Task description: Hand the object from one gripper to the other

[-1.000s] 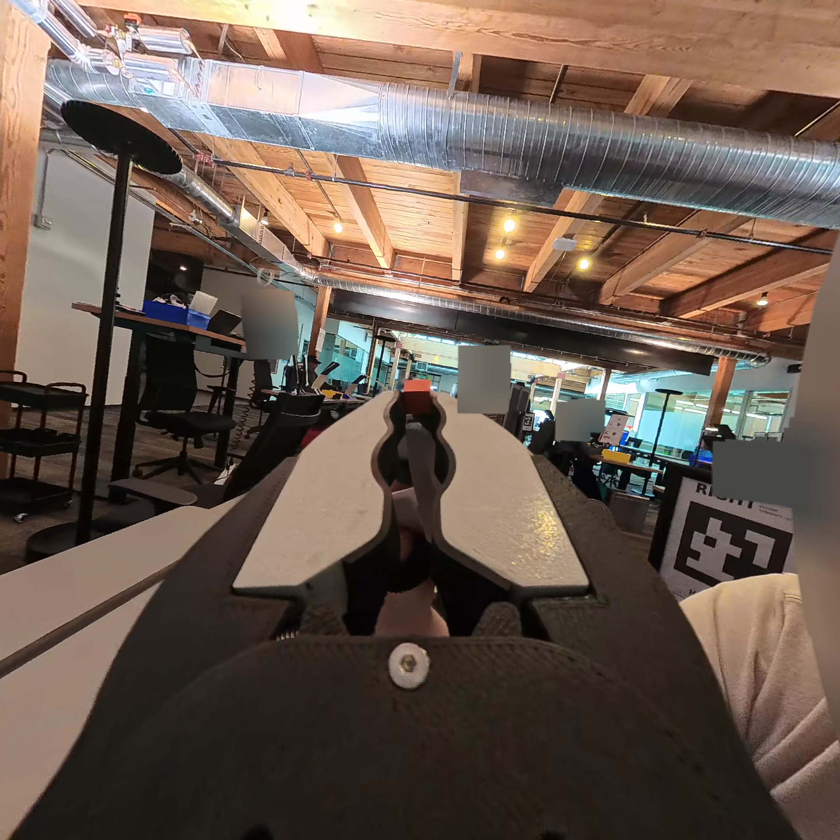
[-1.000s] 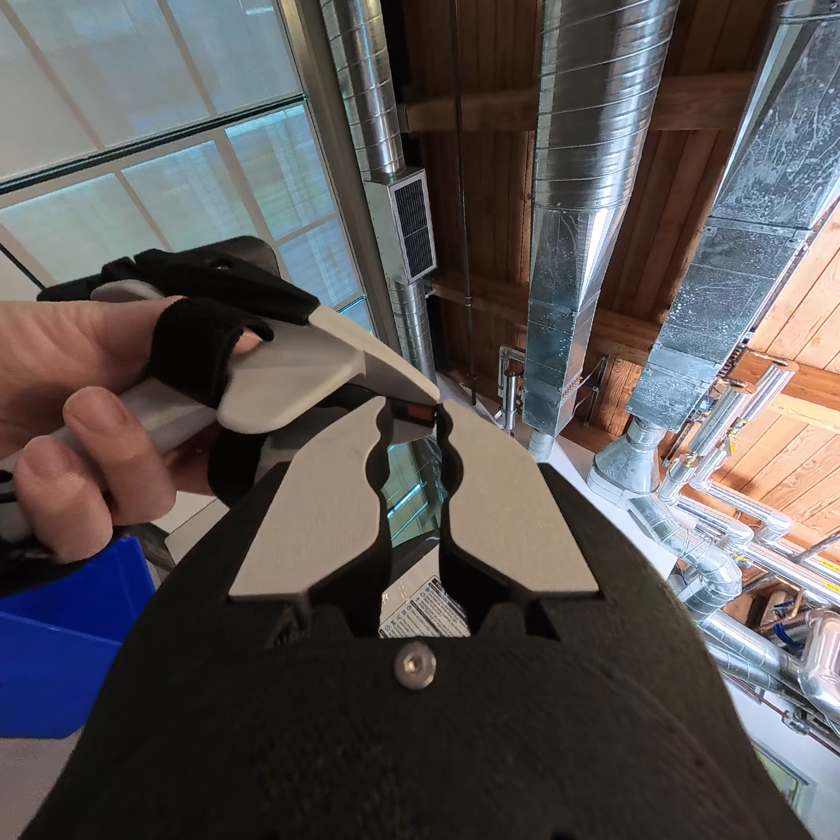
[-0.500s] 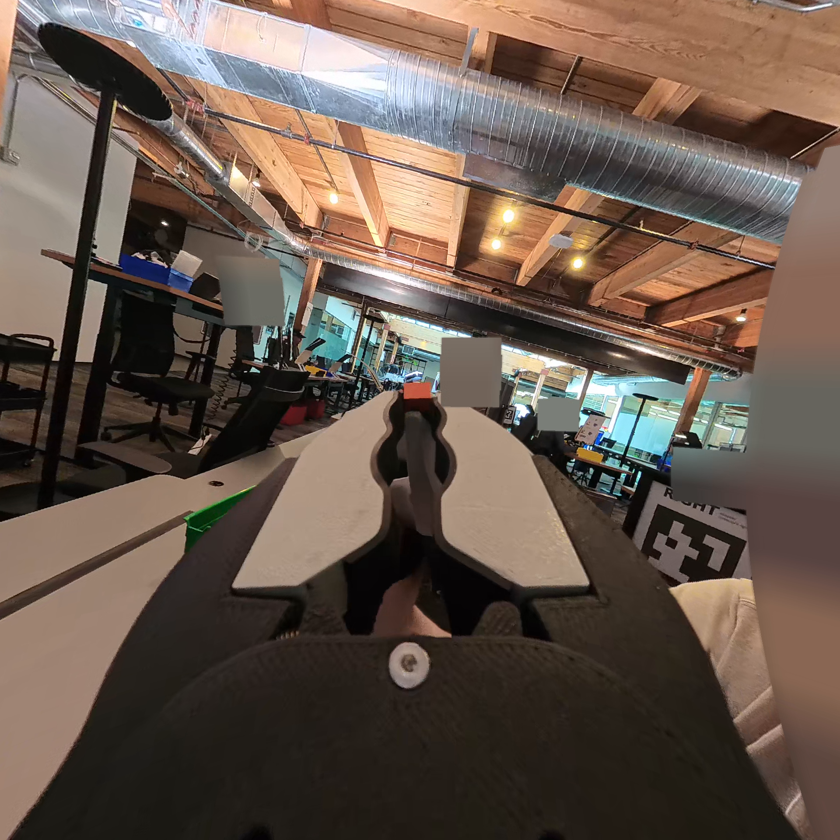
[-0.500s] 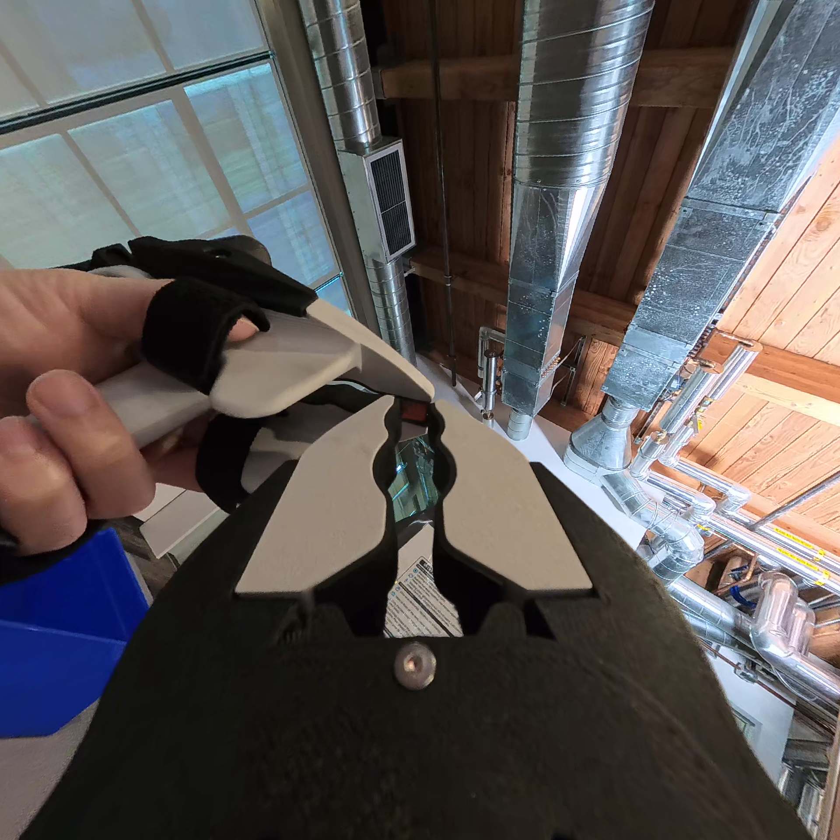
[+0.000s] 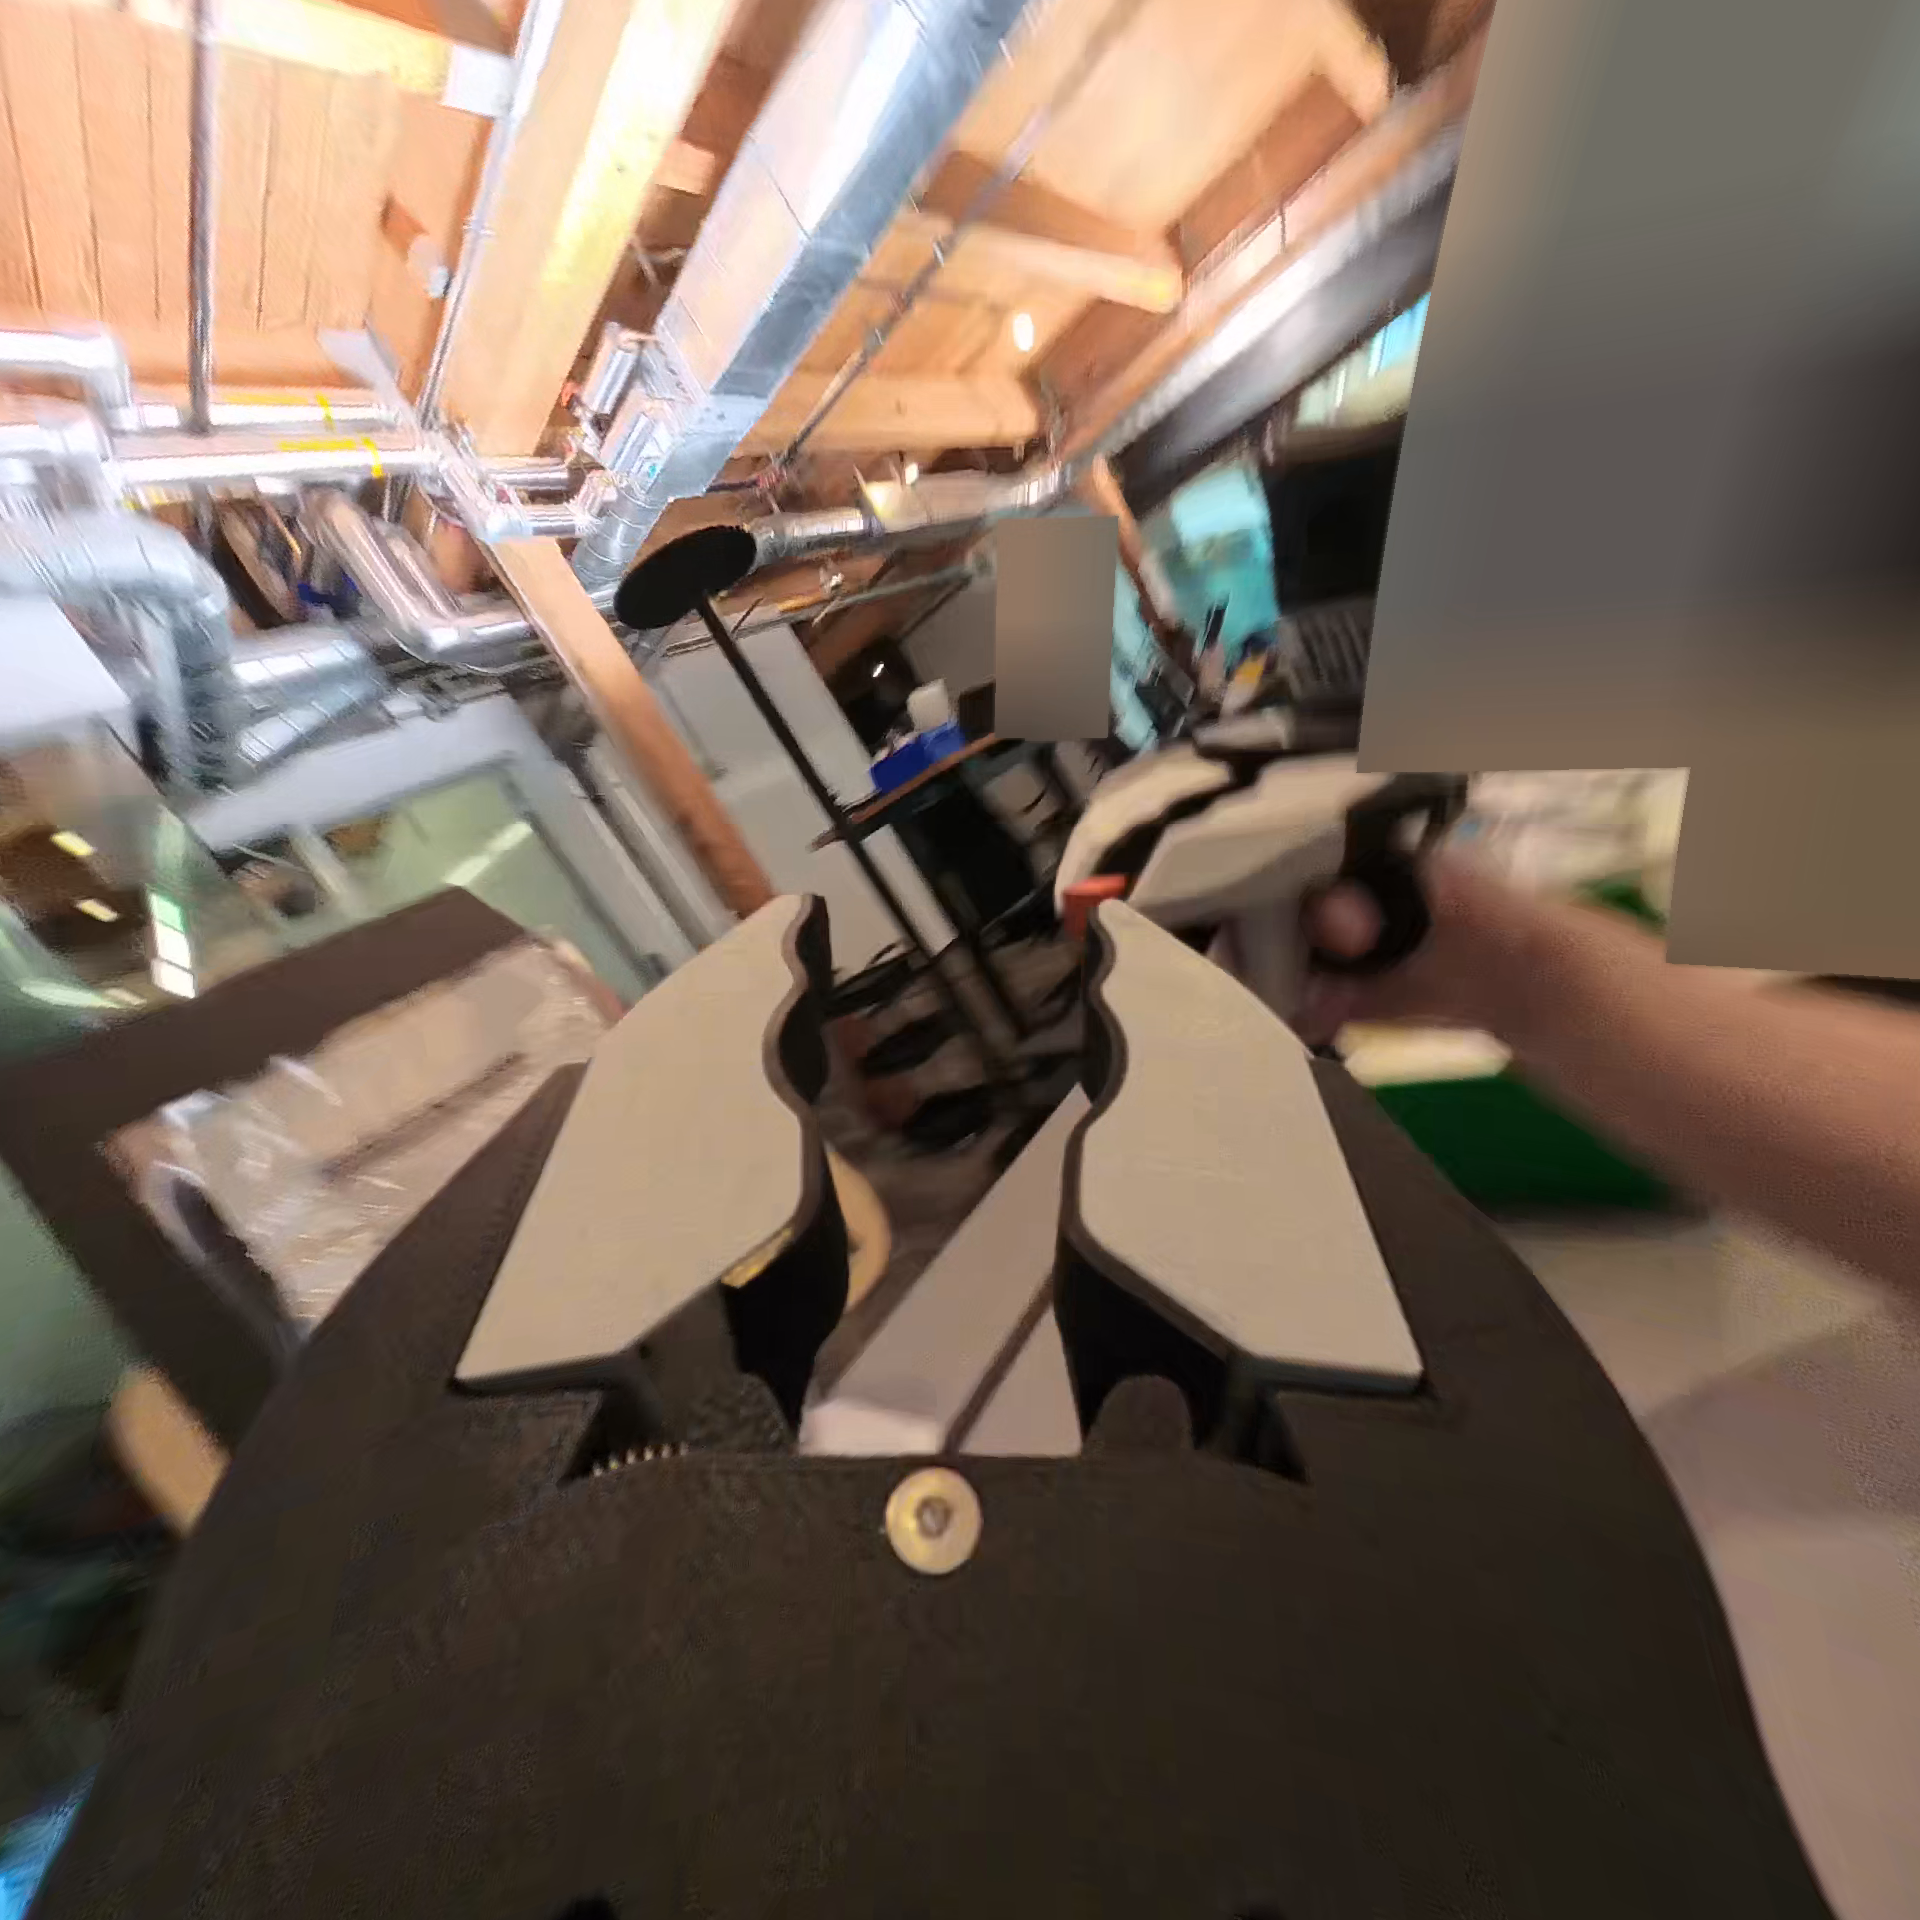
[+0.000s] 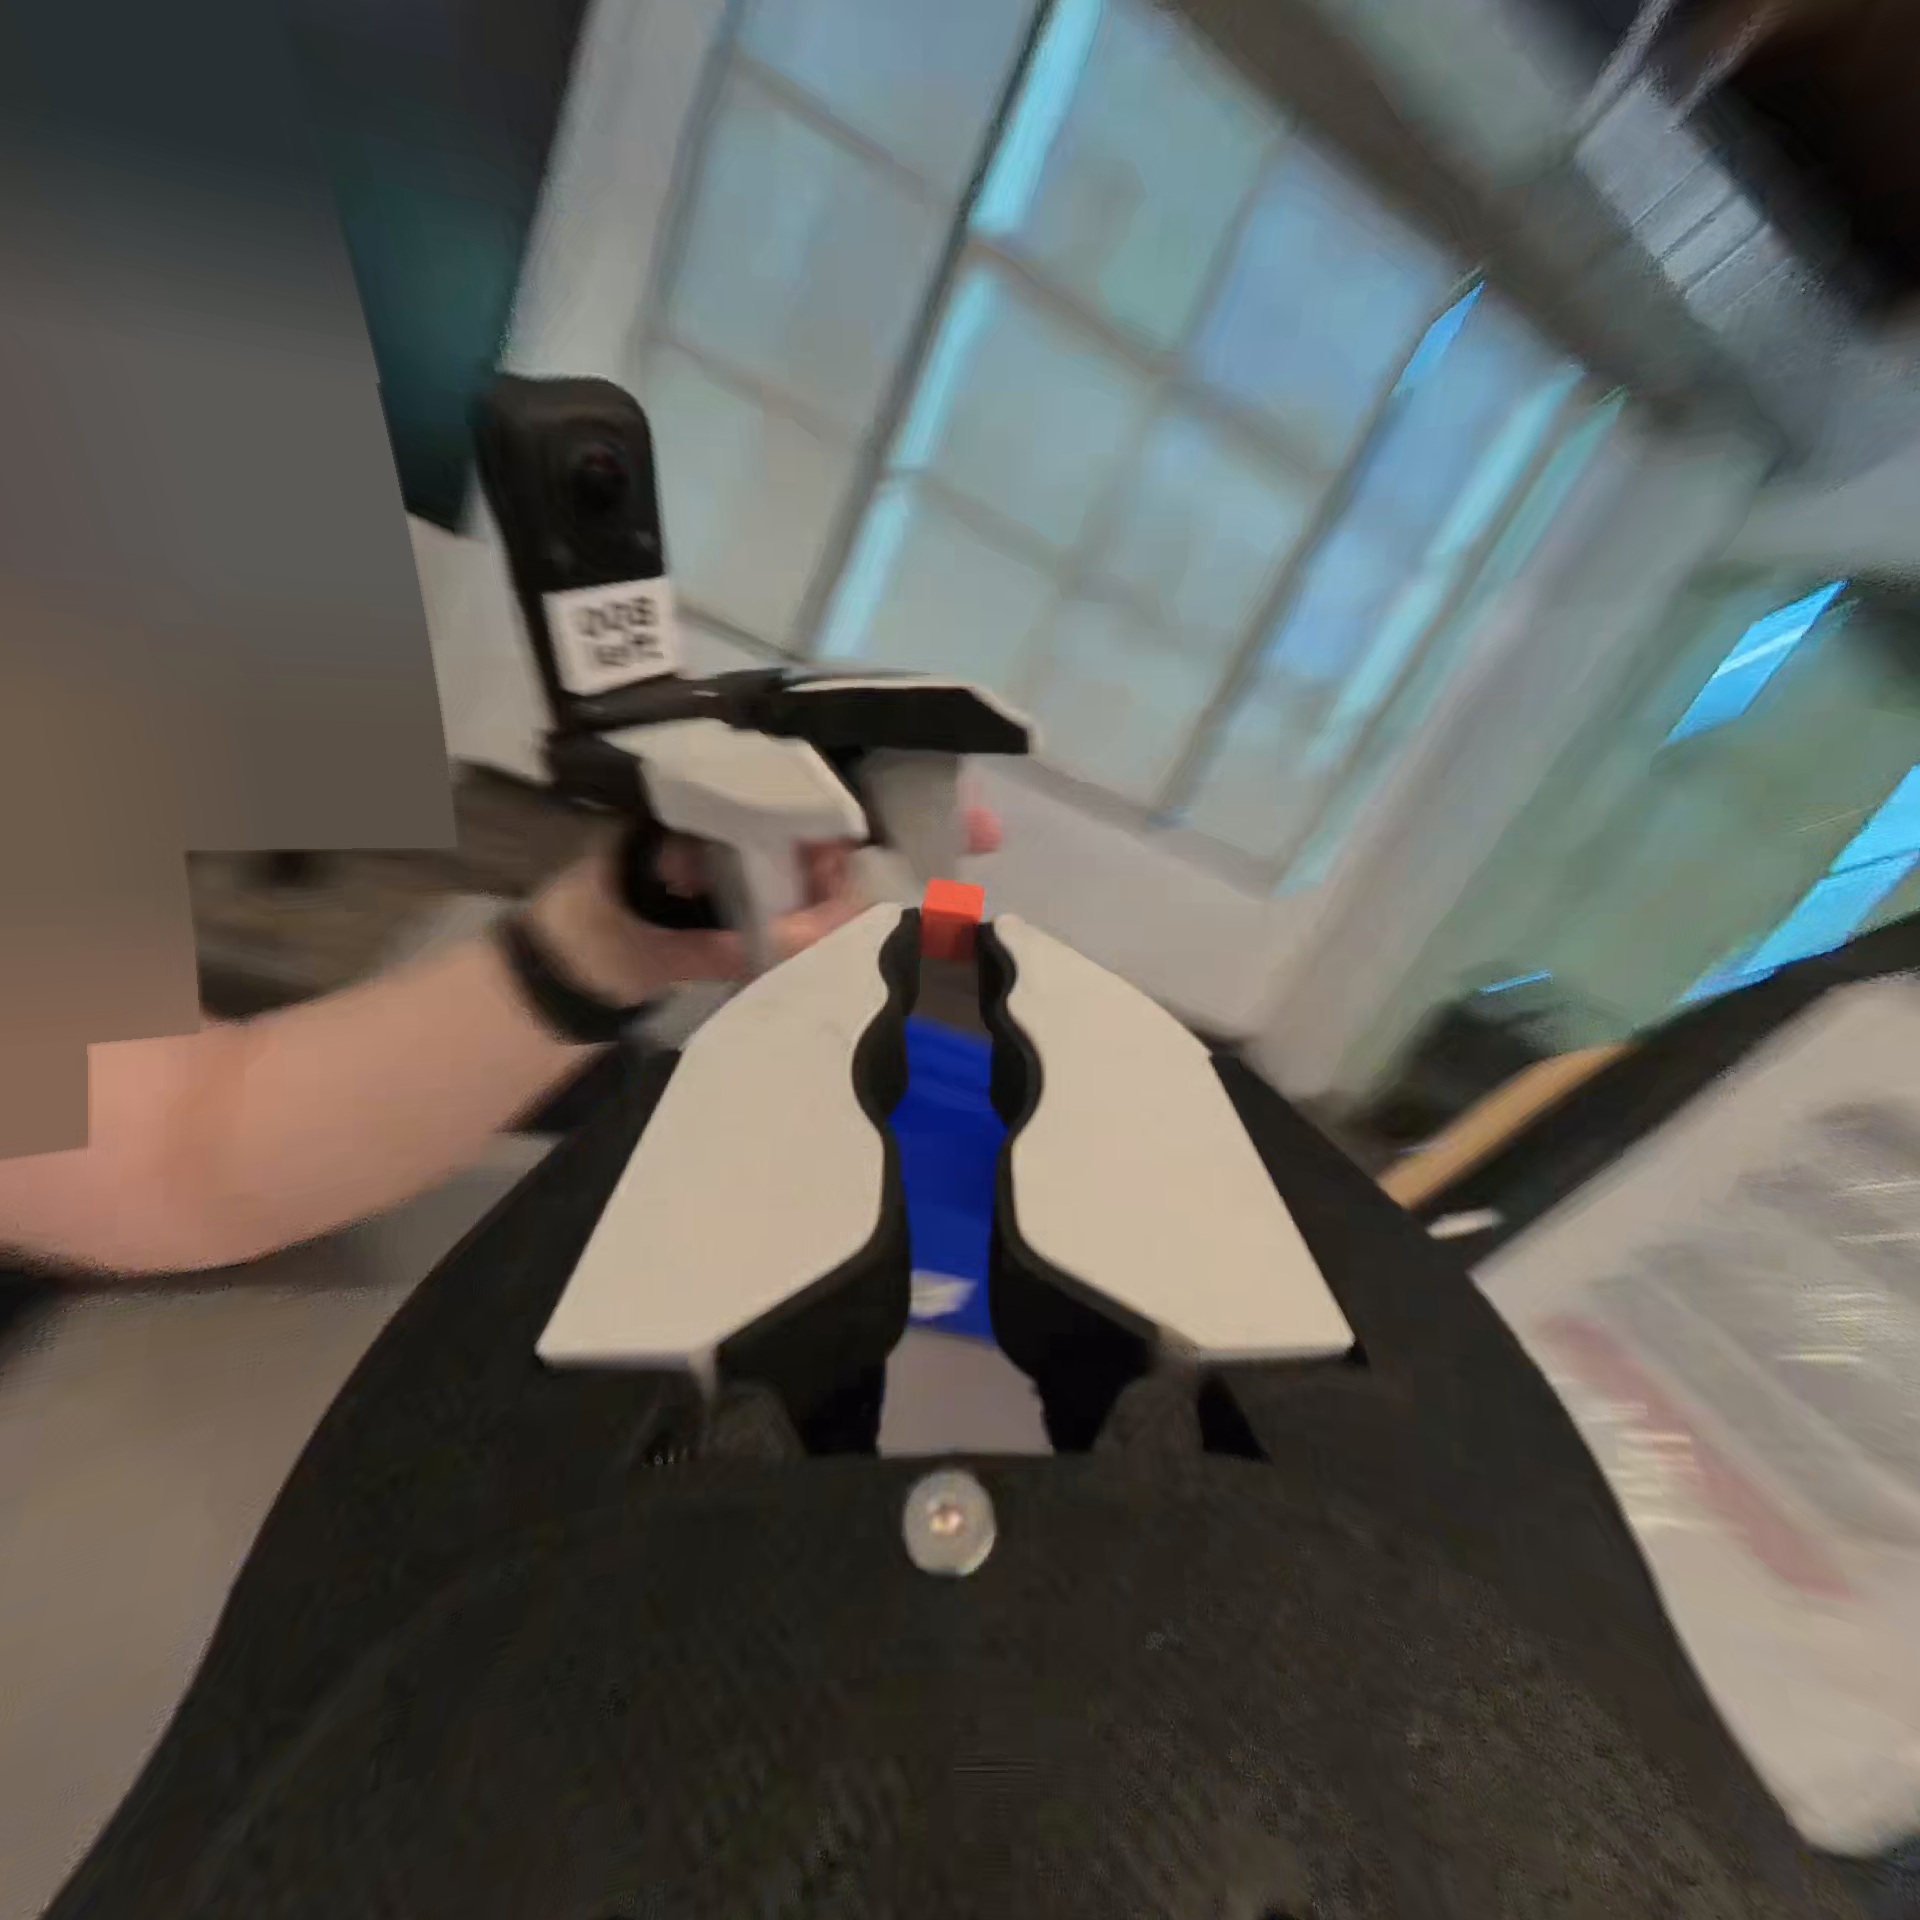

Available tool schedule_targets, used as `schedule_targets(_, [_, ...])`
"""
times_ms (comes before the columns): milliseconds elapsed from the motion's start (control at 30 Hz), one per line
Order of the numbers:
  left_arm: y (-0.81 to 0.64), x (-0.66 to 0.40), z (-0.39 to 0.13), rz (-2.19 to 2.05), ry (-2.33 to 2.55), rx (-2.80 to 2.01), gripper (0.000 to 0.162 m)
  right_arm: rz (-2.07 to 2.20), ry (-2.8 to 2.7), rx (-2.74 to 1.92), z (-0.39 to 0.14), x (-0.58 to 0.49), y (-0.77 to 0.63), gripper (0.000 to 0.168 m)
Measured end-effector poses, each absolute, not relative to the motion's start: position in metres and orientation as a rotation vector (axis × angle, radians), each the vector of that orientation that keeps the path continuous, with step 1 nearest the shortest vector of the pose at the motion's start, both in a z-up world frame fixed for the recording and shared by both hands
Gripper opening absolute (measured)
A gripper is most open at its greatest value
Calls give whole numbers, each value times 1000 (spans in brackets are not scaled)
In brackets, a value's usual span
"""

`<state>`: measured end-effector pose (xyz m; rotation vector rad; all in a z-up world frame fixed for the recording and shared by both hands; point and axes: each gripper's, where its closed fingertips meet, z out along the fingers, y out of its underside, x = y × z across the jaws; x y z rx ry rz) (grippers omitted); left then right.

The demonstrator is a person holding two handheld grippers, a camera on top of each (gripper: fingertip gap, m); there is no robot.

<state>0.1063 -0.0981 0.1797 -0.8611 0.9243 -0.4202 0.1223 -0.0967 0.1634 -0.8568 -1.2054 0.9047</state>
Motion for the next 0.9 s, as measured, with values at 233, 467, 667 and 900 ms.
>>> schedule_targets(233, [-110, 134, 154, -99, 1093, -713, 30, 1466, -1314, -1198, 141, 137, -106, 11])
schedule_targets(467, [-98, 145, 131, 39, 1188, -731, 20, 1504, -1334, -1291, 128, 129, -104, 11])
schedule_targets(667, [-97, 148, 119, 92, 1249, -731, 14, 1481, -1361, -1355, 117, 127, -102, 11])
schedule_targets(900, [-105, 153, 127, 43, 1218, -666, 10, 1489, -1357, -1213, 126, 131, -104, 25])
